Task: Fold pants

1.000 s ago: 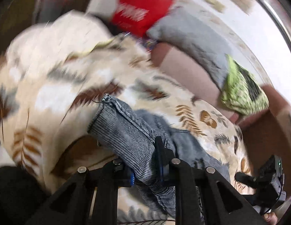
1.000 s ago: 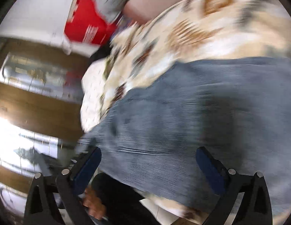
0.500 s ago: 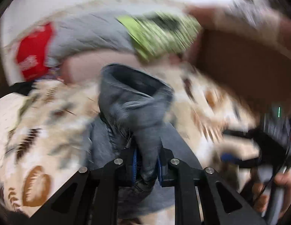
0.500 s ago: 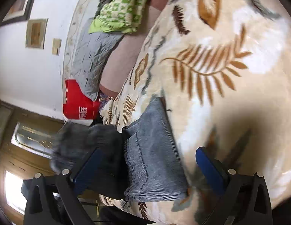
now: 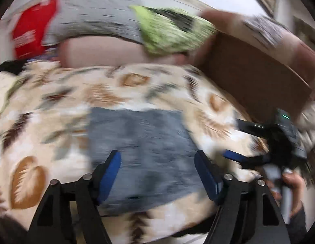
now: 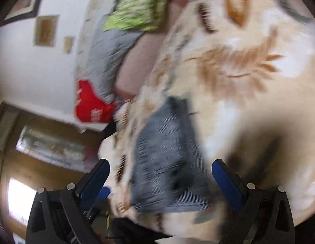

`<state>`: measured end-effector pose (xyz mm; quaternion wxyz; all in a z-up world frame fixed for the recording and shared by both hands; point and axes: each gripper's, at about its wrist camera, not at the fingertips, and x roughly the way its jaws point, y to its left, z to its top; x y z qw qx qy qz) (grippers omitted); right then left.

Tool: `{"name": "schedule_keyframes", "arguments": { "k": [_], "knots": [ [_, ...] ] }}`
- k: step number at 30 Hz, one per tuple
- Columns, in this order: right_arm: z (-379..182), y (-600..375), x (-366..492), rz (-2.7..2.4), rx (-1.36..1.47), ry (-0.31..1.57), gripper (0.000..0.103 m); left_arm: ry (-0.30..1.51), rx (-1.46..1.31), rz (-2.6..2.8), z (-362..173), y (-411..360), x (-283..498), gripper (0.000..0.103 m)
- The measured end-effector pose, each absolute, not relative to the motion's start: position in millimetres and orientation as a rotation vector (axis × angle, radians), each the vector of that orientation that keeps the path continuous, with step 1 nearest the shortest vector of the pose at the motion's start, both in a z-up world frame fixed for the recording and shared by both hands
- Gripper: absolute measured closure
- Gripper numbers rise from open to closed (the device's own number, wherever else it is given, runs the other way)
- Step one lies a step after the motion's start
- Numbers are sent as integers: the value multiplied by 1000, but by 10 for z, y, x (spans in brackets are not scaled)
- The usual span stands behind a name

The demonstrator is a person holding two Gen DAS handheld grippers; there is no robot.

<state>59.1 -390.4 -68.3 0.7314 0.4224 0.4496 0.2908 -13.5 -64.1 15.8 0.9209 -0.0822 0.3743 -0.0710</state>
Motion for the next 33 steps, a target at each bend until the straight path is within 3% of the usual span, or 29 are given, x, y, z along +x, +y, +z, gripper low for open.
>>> {"name": "schedule_keyframes", "arguments": {
  "k": [4, 8, 16, 22, 23, 26, 33],
  "knots": [
    [-702, -3511, 593, 796, 988, 1052, 1, 824, -245, -28, -58, -199, -92, 27],
    [-1237, -3405, 607, 630, 973, 1241, 3, 835, -325, -29, -184, -49, -97, 27],
    [-930, -3387, 594, 592, 917, 1185, 3, 989, -286, -19, -764, -205, 132, 27],
    [-1098, -3368, 671, 520, 1001, 1261, 4, 964, -337, -37, -817, -126, 61, 24],
    [-1070, -3350, 679, 515, 999, 1256, 7, 963, -341, -39, -826, -122, 60, 24],
    [-980, -3333, 711, 493, 973, 1239, 30, 963, -353, -44, -842, -100, 63, 23],
    [-1131, -3307, 794, 417, 962, 1296, 32, 957, -334, -37, -859, -124, 91, 20]
  ]
}}
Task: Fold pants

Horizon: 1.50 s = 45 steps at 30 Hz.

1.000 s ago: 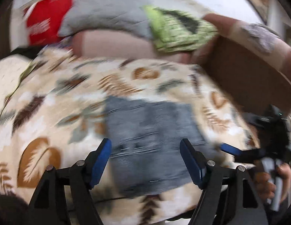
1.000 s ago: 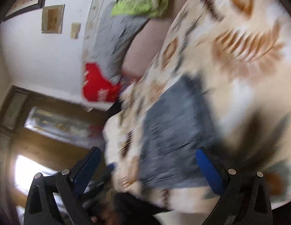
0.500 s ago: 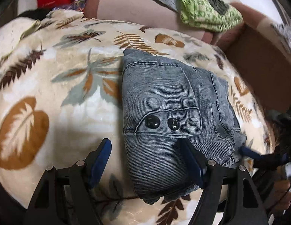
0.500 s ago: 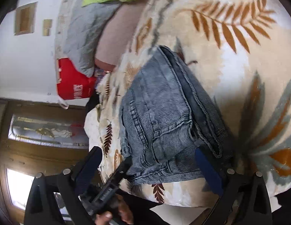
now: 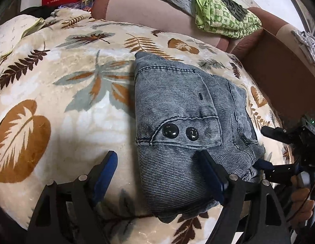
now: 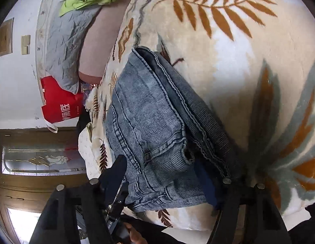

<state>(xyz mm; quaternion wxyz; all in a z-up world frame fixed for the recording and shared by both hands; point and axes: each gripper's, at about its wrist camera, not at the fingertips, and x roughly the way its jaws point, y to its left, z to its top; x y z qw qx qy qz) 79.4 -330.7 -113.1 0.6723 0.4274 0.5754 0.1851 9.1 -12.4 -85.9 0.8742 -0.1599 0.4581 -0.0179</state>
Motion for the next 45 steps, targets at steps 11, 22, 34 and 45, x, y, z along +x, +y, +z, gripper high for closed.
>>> {"name": "schedule_keyframes", "arguments": {
  "k": [11, 22, 34, 45],
  "knots": [
    [-636, -3115, 565, 416, 637, 1148, 98, 809, -307, 39, -351, -75, -71, 19],
    [-832, -3261, 535, 361, 547, 1195, 88, 957, -118, 56, -836, -379, 126, 17],
    [-529, -2750, 938, 433, 397, 1138, 84, 938, -134, 36, -861, -365, 76, 17],
    [-966, -2729, 943, 386, 385, 1252, 85, 954, -138, 41, -763, -259, 111, 18]
  ]
}}
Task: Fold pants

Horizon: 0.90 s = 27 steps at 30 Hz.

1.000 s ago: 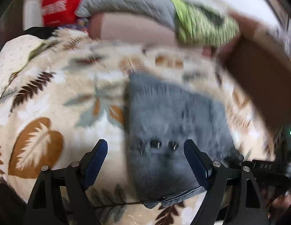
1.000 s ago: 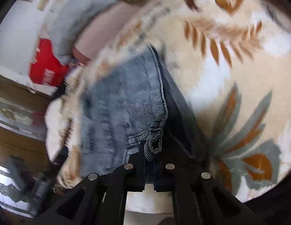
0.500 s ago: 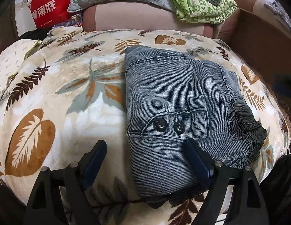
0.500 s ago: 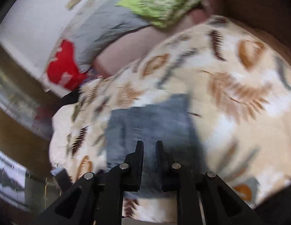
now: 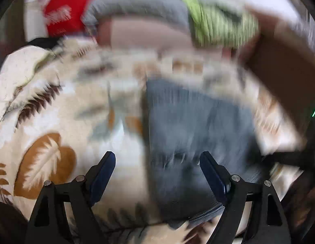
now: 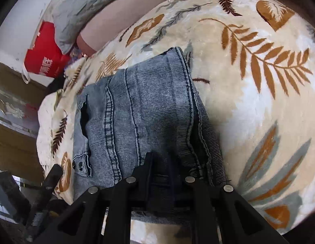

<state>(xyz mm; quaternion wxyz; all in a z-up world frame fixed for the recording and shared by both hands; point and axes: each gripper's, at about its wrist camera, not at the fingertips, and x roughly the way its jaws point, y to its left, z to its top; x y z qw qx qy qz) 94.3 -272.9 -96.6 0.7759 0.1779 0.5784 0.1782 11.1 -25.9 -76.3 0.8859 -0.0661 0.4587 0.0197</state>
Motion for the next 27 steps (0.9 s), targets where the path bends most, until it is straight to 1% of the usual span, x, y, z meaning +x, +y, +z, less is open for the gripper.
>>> {"name": "schedule_keyframes", "arguments": {
  "k": [1, 2, 4, 5, 7, 8, 9, 11, 13, 14, 15, 18, 20, 22, 23, 24, 26, 27],
  "knots": [
    [-897, -2685, 956, 377, 357, 1266, 85, 994, -130, 37, -882, -284, 131, 17],
    [-780, -2634, 977, 371, 328, 1257, 84, 961, -143, 44, -904, -273, 101, 17],
    [-507, -2555, 1073, 399, 305, 1188, 82, 963, -112, 43, -858, -303, 120, 17],
    [-332, -2463, 1140, 427, 292, 1145, 78, 956, -91, 45, -856, -330, 125, 17],
    [-174, -2320, 1303, 475, 271, 1104, 56, 949, -92, 54, -877, -342, 108, 17],
    [-168, -2266, 1384, 496, 272, 1100, 34, 948, -94, 54, -866, -329, 106, 17],
    [-210, -2202, 1546, 510, 286, 1109, 30, 948, -89, 53, -863, -329, 107, 17],
    [-372, -2232, 1681, 494, 277, 1147, 30, 943, -80, 53, -854, -327, 98, 17],
    [-790, -2446, 1850, 293, 210, 1246, 30, 939, -83, 52, -860, -319, 113, 17],
    [-1001, -2614, 1892, 257, 274, 1300, 27, 938, -82, 52, -859, -324, 111, 17],
    [-1108, -2744, 1869, 294, 375, 1281, 27, 934, -86, 49, -848, -314, 90, 17],
    [-1034, -2669, 1793, 298, 298, 1258, 28, 913, -179, 26, -707, -222, 66, 19],
    [-1048, -2625, 1809, 299, 272, 1265, 27, 810, -229, 20, -503, -158, -8, 17],
    [-1093, -2637, 1820, 308, 288, 1267, 26, 730, -184, 56, -380, -182, -81, 17],
    [-1109, -2627, 1808, 312, 281, 1264, 26, 742, -147, 63, -417, -222, -58, 17],
    [-1115, -2659, 1797, 316, 274, 1261, 26, 791, -119, 61, -516, -267, -5, 17],
    [-1094, -2690, 1777, 316, 266, 1263, 26, 949, -69, 45, -877, -382, 112, 17],
    [-1058, -2688, 1764, 308, 266, 1270, 26, 901, -82, 45, -871, -364, 64, 17]
  ]
}}
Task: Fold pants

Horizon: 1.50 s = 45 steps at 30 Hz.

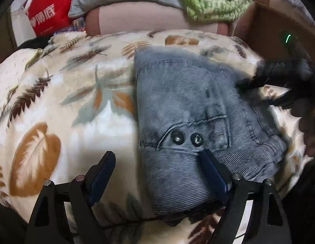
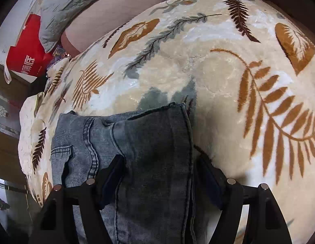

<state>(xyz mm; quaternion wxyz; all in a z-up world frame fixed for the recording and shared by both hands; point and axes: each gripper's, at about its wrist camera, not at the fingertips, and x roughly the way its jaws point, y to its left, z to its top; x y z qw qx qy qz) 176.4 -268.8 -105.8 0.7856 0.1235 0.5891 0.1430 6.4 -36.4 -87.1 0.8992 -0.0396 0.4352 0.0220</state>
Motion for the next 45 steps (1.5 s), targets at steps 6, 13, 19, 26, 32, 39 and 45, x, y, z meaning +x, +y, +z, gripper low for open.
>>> {"name": "schedule_keyframes", "arguments": {
  "k": [6, 13, 19, 26, 32, 39, 45],
  "knots": [
    [-530, -2789, 1157, 428, 318, 1167, 26, 906, -62, 51, -837, -368, 61, 17],
    [-1215, -3364, 830, 547, 794, 1217, 40, 900, -118, 42, -756, -298, 49, 17],
    [-1106, -3311, 836, 578, 701, 1239, 38, 766, -96, 120, -479, -290, -44, 17],
    [-413, -2892, 1086, 551, 376, 1245, 37, 890, 58, 75, -834, -485, 23, 17],
    [167, -1387, 1748, 693, -116, 1248, 9, 888, 55, 61, -828, -471, -4, 17],
    [-617, -253, 2256, 633, -503, 1495, 9, 896, 25, 24, -854, -411, 77, 16],
    [-1007, -319, 2529, 529, -477, 1599, 67, 907, -16, -3, -864, -348, 93, 16]
  ]
}}
